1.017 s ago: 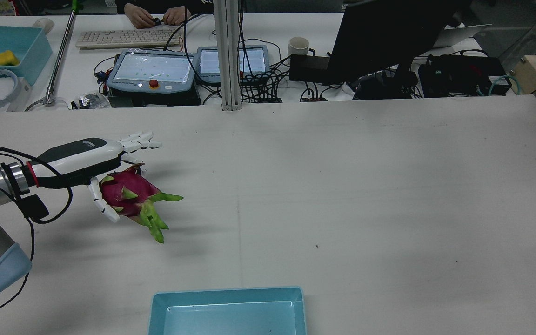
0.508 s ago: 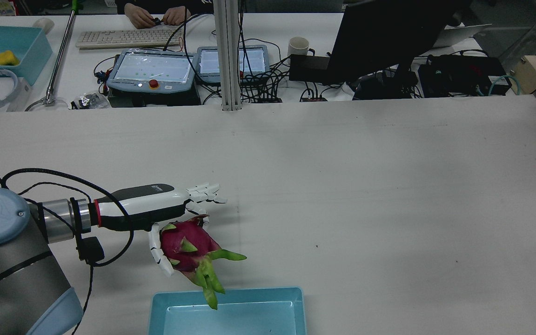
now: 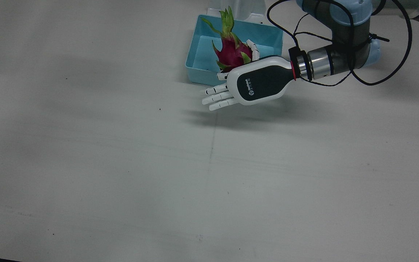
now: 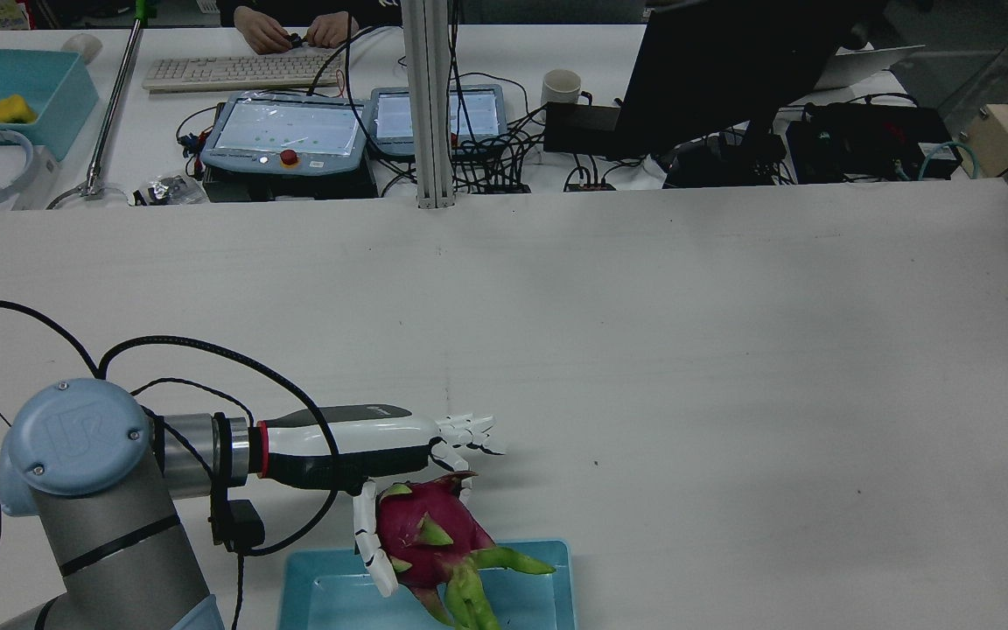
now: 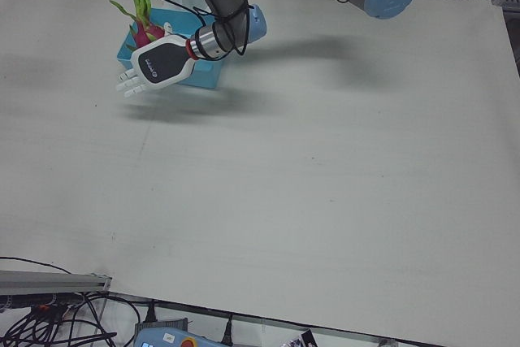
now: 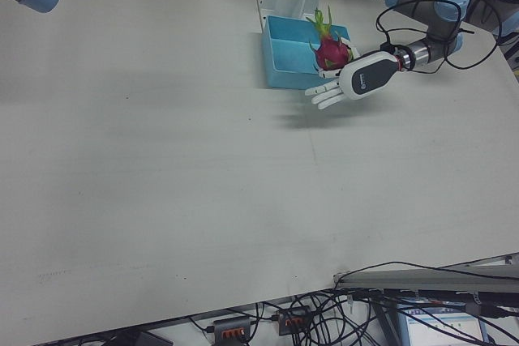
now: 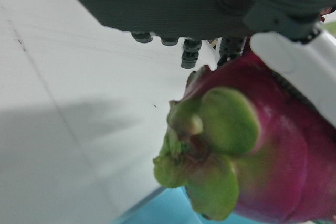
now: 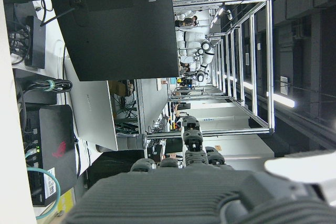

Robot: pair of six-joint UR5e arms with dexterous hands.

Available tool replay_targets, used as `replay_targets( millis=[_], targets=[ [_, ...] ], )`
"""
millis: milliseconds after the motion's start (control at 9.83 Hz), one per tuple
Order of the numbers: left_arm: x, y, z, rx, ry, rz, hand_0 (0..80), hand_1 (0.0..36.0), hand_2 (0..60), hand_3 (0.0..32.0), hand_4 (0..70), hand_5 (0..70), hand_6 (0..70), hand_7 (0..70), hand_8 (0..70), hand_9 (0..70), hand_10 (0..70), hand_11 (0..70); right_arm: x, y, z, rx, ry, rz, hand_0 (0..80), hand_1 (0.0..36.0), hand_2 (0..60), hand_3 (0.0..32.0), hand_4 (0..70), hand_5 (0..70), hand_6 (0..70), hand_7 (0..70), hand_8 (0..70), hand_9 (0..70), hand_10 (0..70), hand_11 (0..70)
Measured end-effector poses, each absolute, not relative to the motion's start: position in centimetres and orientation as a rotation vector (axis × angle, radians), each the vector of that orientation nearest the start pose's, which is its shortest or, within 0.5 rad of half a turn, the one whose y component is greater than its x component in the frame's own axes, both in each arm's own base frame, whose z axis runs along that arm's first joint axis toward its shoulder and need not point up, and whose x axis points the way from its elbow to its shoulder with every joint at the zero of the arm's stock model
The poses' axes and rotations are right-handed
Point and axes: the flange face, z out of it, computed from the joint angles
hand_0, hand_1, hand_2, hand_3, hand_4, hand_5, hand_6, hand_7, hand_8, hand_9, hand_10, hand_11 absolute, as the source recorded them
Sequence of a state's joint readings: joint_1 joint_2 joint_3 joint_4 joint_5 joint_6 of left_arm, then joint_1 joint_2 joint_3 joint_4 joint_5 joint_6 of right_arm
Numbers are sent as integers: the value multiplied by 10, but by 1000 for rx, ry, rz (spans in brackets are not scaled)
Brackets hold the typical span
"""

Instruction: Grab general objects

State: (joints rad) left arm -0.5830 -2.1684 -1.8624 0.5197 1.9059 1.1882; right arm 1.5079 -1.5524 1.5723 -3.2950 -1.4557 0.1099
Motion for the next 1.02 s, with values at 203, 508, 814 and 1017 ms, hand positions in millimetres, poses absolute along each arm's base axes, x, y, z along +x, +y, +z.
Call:
replay_targets(
  millis=[203, 508, 814, 1017],
  targets=[
    [457, -411, 265, -122, 1926, -286, 565, 304, 503, 0, 428, 467, 39, 165, 0, 19, 0, 0, 114, -493, 692, 42, 1999, -2277, 0, 0, 0, 0, 0, 0, 0, 0, 0, 0, 0, 0],
    [455, -401, 279, -192, 1889, -243, 478, 23, 0, 0, 299, 249, 27, 184, 10, 22, 0, 0, 114, -493, 692, 41, 1998, -2277, 0, 0, 0, 0, 0, 0, 0, 0, 0, 0, 0, 0],
    [446, -392, 300, -237, 1826, -236, 470, 11, 0, 26, 0, 33, 0, 92, 0, 4, 0, 0, 114, -493, 692, 42, 1999, -2277, 0, 0, 0, 0, 0, 0, 0, 0, 0, 0, 0, 0],
    [444, -388, 316, -252, 1802, -238, 463, 6, 0, 314, 0, 0, 0, 54, 0, 0, 0, 0, 114, -493, 692, 42, 1999, -2277, 0, 0, 0, 0, 0, 0, 0, 0, 0, 0, 0, 0]
  ],
)
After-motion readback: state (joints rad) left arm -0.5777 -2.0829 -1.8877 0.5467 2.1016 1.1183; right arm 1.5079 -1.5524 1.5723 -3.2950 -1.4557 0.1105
